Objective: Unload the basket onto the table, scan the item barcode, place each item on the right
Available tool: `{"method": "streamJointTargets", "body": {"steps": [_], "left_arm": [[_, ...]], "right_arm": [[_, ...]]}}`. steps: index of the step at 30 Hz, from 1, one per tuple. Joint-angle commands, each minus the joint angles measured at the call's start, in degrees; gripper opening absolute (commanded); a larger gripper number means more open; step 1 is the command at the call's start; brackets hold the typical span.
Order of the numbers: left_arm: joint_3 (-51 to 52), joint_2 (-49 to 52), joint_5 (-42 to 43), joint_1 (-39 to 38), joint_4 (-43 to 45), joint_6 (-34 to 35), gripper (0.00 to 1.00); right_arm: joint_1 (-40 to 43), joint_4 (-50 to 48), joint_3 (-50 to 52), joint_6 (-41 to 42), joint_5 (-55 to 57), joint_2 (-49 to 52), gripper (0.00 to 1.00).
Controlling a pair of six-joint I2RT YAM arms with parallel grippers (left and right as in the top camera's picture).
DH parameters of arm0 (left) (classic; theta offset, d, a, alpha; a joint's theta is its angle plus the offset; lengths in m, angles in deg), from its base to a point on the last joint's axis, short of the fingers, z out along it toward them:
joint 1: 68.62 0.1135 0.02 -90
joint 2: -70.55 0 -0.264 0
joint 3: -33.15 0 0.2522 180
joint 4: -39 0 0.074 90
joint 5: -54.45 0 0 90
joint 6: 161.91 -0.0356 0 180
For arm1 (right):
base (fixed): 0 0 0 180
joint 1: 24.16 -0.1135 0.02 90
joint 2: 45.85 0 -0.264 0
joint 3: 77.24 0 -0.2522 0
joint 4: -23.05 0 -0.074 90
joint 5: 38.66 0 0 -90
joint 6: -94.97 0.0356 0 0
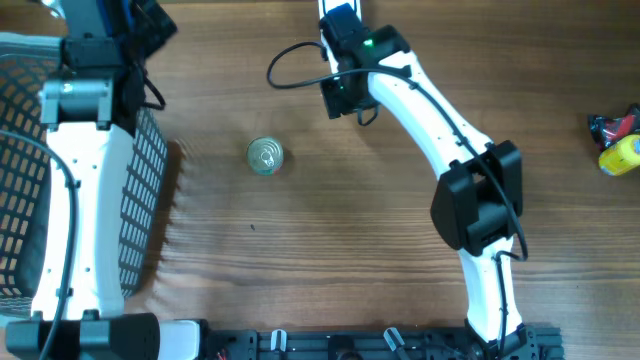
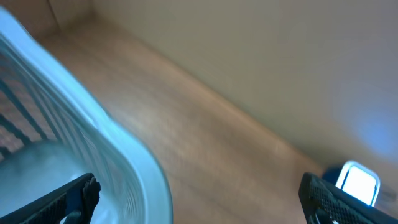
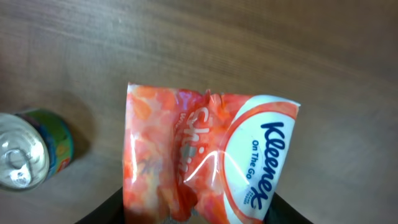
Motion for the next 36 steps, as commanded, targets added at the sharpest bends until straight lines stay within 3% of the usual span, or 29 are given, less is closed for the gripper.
{"method": "streamJointTargets", "body": {"steps": [1,7,14,21,33,36], "left_arm": [[5.4,-0.2,4.8,0.3,1.7,3.0,1.0],[10.6,0.0,7.4,-2.2,4.4,3.8,1.0],[13.8,0.3,6.8,-9.4,7.3,3.5,1.0],[13.8,0.4,-5.4,-14.3,8.9,2.0,1.0],[13.8,-2.8,-7.1,-0.6,10.6,0.4,1.0],[13.8,-7.3,-7.0,1.8,12.9,-4.0,1.0]], "right_arm": [[4.0,2.8,-0.9,4.8,-9.0,-0.6,0.47],[5.9,2.8,-1.1,4.2,-9.1,-0.6,0.46],[6.5,-8.1,-1.2,5.3,-9.2,-0.6,0.49],[6.7,-15.3,-1.2,8.9,-12.9,-0.6,0.48],[6.7,-10.5,-1.2,4.8,-13.0,-0.6,0.45],[6.7,-10.3,-1.2,4.2,-13.0,-0.6,0.45]]}}
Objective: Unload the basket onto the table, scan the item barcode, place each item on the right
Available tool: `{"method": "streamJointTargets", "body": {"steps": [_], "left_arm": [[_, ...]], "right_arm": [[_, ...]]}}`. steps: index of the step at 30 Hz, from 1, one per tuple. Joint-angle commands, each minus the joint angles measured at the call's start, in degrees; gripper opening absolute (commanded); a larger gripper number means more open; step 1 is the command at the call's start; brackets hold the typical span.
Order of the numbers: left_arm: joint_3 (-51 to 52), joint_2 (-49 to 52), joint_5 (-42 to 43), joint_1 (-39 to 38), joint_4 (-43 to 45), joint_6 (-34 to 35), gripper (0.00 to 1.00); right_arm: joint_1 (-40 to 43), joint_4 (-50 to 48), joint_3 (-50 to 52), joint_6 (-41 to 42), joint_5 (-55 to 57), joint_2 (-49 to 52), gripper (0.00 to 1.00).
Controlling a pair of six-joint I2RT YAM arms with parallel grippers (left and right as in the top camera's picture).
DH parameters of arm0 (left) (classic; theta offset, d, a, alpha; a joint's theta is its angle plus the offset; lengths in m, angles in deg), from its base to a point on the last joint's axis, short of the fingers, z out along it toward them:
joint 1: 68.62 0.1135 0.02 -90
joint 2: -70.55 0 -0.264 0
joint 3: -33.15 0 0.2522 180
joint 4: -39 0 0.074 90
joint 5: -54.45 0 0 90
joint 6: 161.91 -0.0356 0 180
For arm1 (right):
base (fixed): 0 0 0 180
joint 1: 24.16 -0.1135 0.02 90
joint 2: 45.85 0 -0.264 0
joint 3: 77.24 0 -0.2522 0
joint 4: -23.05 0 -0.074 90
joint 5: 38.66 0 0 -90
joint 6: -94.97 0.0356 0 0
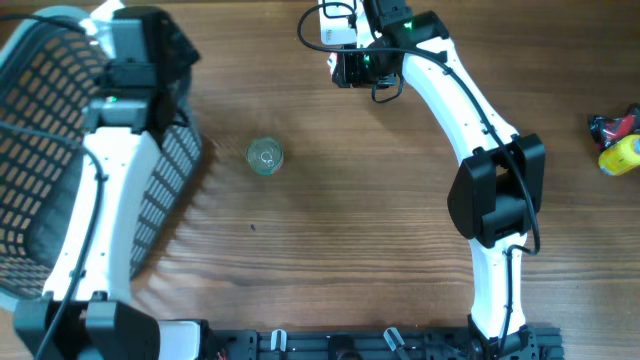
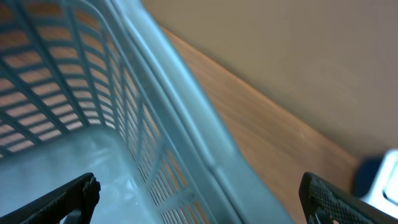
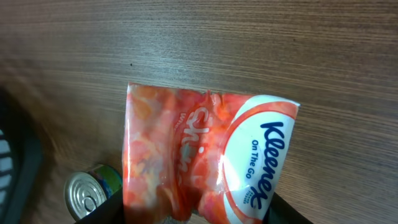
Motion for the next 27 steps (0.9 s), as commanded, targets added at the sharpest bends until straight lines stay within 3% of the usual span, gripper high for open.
{"method": "streamJointTargets", "body": {"steps": [1,7,13,22,27], "left_arm": [[0.3,-8.0,-2.2,3.1,2.4,-6.6,1.0],[0.3,-18.2,-1.5,3.0,4.0,-10.5,1.0],[0.3,-23.4,12.2,-1.2,5.1,-22.0,1.0],[0.4,-17.9,15.0,-15.4,2.2,-29.7,1.0],[0.4,-10.6,15.0,-17.9,0.1,-27.6,1.0]], "right_arm": [[0.1,0.2,-1.1,-1.6,-0.9,-0.6,0.45],[0.0,0.5,-1.1,-1.6,-1.0,-0.6,0.45],[0.0,-0.4,-1.1,-3.4,1.3,-0.6,0.45],[0.3,-9.9,-1.1,-2.7,4.0,-0.6,0.42],[0.3,-19.6,-1.1,8.0,2.1,-0.5,0.44]]}}
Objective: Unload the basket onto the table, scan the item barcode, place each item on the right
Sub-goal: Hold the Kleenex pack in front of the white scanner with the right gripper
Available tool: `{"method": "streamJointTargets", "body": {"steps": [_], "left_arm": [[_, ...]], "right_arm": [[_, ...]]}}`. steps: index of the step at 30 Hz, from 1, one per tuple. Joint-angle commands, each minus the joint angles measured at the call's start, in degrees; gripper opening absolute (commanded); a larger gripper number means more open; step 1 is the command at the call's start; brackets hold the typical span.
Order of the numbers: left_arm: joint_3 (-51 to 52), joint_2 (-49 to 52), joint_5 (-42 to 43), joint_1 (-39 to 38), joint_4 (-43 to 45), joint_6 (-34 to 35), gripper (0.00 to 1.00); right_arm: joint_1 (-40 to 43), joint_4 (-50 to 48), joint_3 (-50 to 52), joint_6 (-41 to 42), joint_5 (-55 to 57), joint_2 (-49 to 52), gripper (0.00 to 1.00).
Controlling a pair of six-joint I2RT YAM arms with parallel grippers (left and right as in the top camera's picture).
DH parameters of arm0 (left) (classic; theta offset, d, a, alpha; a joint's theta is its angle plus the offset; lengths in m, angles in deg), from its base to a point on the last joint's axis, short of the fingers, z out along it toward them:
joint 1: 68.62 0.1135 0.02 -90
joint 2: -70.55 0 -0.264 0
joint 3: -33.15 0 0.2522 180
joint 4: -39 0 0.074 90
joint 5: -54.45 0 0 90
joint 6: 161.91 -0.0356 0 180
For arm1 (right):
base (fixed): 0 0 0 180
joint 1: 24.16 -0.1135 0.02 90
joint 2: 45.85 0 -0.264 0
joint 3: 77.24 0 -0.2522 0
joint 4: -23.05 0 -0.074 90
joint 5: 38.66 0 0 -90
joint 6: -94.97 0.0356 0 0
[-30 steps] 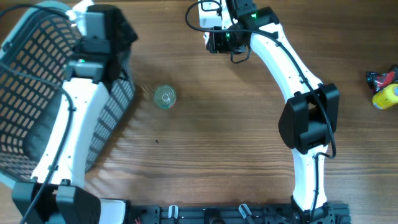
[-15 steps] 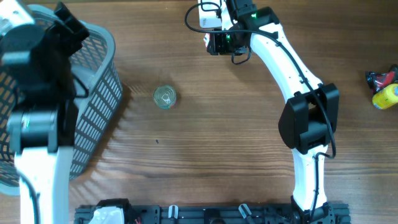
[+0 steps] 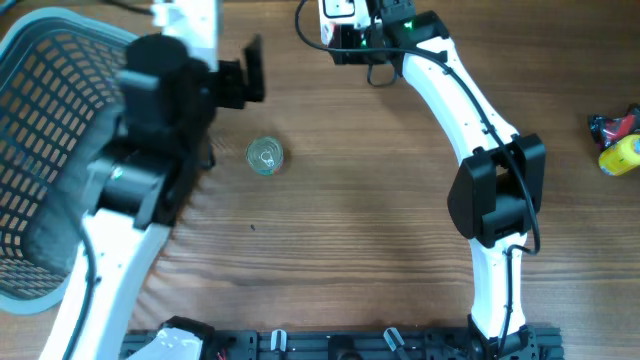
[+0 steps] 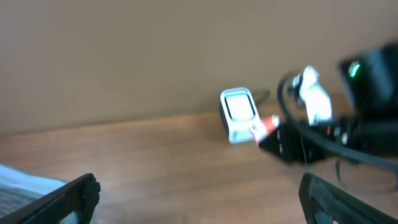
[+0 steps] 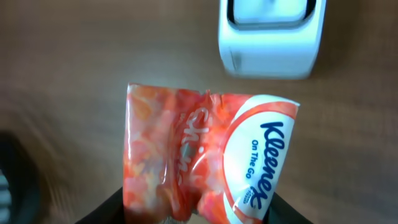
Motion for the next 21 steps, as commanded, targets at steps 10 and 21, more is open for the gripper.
{"method": "streamJointTargets", "body": {"steps": [10,21], "left_arm": [[0.0,14.2,0.9,-1.1,-3.5,7.5,1.0],[7.8,15.5,0.6,-1.6,0.5,13.3,1.0]], "right_arm": [[0.9,-18.5,-1.1,44.4,-2.4,1.3,0.43],[1.9,-49.1,-1.1,91.4,-20.3,17.1,0.37]]}}
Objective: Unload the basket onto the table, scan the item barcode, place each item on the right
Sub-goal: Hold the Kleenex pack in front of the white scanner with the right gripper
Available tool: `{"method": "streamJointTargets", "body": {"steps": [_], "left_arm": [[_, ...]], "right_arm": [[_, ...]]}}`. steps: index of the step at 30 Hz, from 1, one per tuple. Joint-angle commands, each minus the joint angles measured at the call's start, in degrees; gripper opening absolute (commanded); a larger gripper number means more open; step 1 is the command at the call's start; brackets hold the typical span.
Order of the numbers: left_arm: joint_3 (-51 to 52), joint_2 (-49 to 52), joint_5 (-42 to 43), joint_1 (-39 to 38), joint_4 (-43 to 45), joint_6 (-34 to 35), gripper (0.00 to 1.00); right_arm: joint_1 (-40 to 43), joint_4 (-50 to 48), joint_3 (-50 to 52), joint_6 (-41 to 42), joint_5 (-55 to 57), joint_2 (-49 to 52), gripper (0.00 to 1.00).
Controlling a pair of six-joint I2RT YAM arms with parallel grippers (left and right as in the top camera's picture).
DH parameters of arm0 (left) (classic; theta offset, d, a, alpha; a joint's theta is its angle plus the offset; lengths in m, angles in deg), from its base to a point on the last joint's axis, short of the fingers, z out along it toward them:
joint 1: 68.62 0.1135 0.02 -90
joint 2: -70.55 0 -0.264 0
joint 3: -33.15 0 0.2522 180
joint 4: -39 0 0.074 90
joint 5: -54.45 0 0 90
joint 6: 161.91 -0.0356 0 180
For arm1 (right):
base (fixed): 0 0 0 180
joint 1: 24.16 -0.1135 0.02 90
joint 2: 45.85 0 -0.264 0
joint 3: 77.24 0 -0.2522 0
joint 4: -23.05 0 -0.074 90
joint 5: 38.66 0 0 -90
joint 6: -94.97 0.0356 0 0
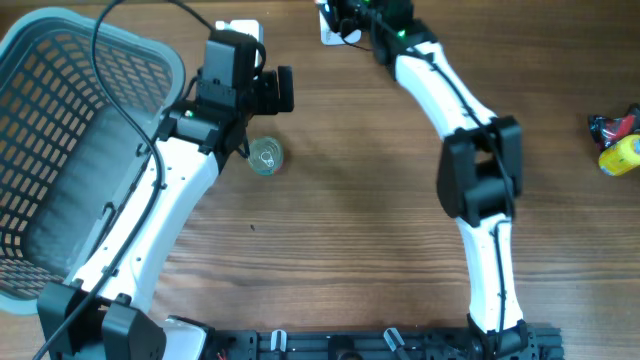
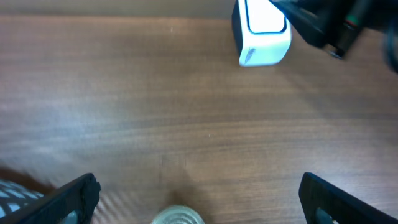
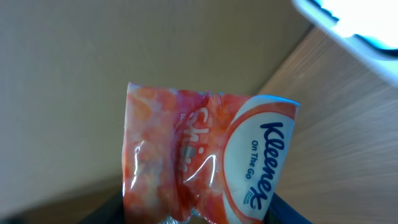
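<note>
An orange and white Kleenex tissue pack fills the right wrist view, and my right gripper is shut on its lower end. That gripper is at the table's back edge, beside the white barcode scanner. The scanner shows blurred at the top right of the pack. In the left wrist view the scanner stands at the far end of the table. My left gripper is open, just behind a small tin can. The can's lid sits between the wide-apart jaws.
A grey plastic basket takes up the left side of the wooden table. A yellow bottle and a red and black packet lie at the right edge. The right arm spans the table's right half.
My left arm has come down from high over the table to hover open behind the can. My right gripper has tilted up at the back edge, so the scanner moved to the pack's upper right.
First my right gripper held the tissue pack over the table near the can, with my left gripper open by the basket. Then the pack was farther back, then right in front of the scanner. My left gripper went from the basket to the can.
</note>
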Motion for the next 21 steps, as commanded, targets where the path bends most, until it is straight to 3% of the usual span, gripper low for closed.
{"method": "streamJointTargets", "body": {"steps": [1,12,21], "left_arm": [[3.8,0.4,0.3,-1.1,1.4,2.8,1.0],[12.6,0.6,-6.3,-9.3,9.9,4.0,1.0],[12.7,2.4,-6.4,-9.9,10.4,5.5,1.0]], "right_arm": [[0.4,-7.2,-0.3,20.0,-6.9,6.7,0.37],[3.6,-12.5,-0.3,23.1,-6.9,8.2,0.39],[4.0,-12.4,-0.3,24.4,-7.3,8.2,0.41]]}}
